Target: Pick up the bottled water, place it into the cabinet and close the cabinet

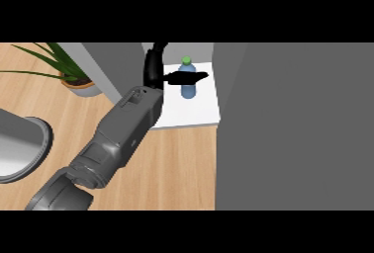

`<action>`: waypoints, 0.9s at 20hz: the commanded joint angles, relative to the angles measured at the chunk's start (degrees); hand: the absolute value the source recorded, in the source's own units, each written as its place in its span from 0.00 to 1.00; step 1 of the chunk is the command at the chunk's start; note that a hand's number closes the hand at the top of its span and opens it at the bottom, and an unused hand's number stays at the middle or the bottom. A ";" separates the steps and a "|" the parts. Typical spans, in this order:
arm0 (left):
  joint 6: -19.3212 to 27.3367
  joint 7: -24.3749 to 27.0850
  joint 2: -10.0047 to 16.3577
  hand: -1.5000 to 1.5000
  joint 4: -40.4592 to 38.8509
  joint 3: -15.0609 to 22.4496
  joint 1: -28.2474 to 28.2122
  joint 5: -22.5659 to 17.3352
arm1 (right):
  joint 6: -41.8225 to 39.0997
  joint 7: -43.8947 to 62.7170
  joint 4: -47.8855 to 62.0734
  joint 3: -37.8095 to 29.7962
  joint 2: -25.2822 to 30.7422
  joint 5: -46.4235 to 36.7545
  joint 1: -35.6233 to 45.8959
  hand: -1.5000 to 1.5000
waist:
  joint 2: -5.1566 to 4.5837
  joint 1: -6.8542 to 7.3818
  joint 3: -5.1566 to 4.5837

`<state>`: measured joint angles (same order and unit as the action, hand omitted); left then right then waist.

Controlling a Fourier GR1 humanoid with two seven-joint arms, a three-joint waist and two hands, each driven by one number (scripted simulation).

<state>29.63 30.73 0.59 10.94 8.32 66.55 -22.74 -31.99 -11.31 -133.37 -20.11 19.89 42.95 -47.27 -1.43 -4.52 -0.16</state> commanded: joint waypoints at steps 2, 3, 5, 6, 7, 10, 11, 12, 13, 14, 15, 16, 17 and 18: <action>-4.03 4.55 -0.56 0.00 2.30 -1.53 0.96 -1.47 | 1.07 1.45 -2.77 0.15 -0.50 0.55 1.29 0.00 | 0.38 0.81 0.08; -4.00 5.15 -0.57 0.00 2.95 -1.14 0.78 -2.12 | 2.58 3.11 -6.30 -1.63 0.91 2.69 -0.26 0.00 | 0.36 -0.04 0.02; -4.74 7.96 -0.57 0.00 3.15 -0.06 -0.69 -2.09 | 4.47 3.72 -6.94 -0.15 0.12 0.84 1.39 0.00 | 0.28 0.06 0.03; -6.56 5.09 -0.58 0.00 2.20 -1.49 1.77 -1.74 | 2.14 2.18 -5.04 -1.35 -0.59 1.64 0.37 0.00 | 0.66 1.17 0.09; -5.04 4.81 -0.58 0.00 4.89 0.10 0.48 -3.46 | 4.77 4.76 -7.40 -0.63 0.21 2.62 0.87 0.00 | 0.91 1.09 0.07; -6.66 6.79 -0.58 0.00 4.12 -0.81 -0.25 -3.97 | 4.80 4.81 -6.90 0.41 -1.44 0.18 1.14 0.00 | 0.82 1.41 0.09; -5.90 7.72 -0.58 0.00 7.47 1.14 -4.02 -6.03 | 2.68 4.36 -7.02 -0.76 -0.63 1.01 0.04 0.00 | 1.27 1.19 0.09; -4.27 5.64 -0.58 0.00 7.88 2.88 -1.57 -6.87 | 4.90 5.96 -8.01 -0.31 0.80 2.15 2.34 0.00 | 1.04 0.59 0.08; -4.01 4.88 -0.58 0.00 8.63 2.51 -0.59 -6.67 | 4.85 6.06 -7.81 0.42 -0.70 0.41 1.48 0.00 | 1.20 1.48 0.10; -4.62 5.84 -0.58 0.00 11.20 4.39 -4.70 -7.73 | 2.52 5.11 -7.27 -2.13 -0.09 1.62 -0.44 0.00 | 1.55 1.56 0.11; -3.67 6.06 -0.59 0.00 11.83 5.67 -5.55 -9.07 | 4.72 6.81 -8.68 -1.97 0.52 3.72 0.11 0.00 | 1.34 1.20 0.08; -4.02 6.63 -0.59 0.00 13.94 6.15 -6.97 -10.75 | 4.46 6.09 -9.08 -2.17 -0.38 2.23 -0.60 0.00 | 1.44 1.04 0.07; -4.48 6.05 -0.59 0.00 15.75 8.72 -8.98 -12.12 | 3.07 5.70 -8.70 -1.13 -0.84 1.71 -1.01 0.00 | 1.50 0.76 0.08; -4.62 3.40 -0.59 0.00 16.79 8.17 -6.82 -11.17 | 5.09 6.78 -9.43 -2.27 -0.16 2.98 -0.02 0.00 | 1.60 2.36 0.08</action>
<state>25.09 36.18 0.00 23.05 13.64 61.37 -31.68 -29.95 -8.02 -133.68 -21.06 20.40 43.76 -45.44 -0.10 -3.19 -0.08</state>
